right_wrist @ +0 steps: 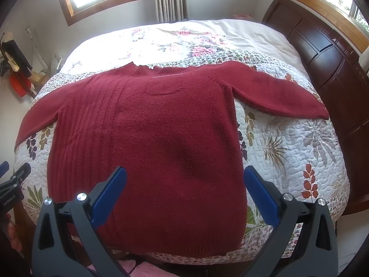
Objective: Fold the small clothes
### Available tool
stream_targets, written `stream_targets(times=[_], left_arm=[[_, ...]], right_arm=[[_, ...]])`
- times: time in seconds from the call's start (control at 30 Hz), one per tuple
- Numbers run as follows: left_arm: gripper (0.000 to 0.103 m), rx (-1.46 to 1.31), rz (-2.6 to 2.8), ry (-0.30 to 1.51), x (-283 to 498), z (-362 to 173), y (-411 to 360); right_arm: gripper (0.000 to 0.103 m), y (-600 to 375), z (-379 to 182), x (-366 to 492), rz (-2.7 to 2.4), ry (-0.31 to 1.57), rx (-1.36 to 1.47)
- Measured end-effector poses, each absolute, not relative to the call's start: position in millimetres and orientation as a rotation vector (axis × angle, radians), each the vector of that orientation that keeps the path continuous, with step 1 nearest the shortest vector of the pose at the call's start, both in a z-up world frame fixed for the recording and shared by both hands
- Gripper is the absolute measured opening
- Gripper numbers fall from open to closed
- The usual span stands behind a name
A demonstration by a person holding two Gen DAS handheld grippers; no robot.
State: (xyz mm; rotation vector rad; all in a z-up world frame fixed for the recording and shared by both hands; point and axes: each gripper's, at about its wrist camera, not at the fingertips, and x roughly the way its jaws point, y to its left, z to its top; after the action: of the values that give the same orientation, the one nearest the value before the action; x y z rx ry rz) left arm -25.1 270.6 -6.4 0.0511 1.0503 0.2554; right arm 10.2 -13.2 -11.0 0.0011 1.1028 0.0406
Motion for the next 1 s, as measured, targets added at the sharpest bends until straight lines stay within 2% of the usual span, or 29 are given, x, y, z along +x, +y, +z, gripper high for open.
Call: stream_targets(times=[1.0], left_arm=[[0.099, 0.065, 0.264, 1.054, -21.3, -5.4, 261.7]], right_arm=[[0.100, -16.1, -11.3, 15.6, 0.050, 1.104, 0.007]])
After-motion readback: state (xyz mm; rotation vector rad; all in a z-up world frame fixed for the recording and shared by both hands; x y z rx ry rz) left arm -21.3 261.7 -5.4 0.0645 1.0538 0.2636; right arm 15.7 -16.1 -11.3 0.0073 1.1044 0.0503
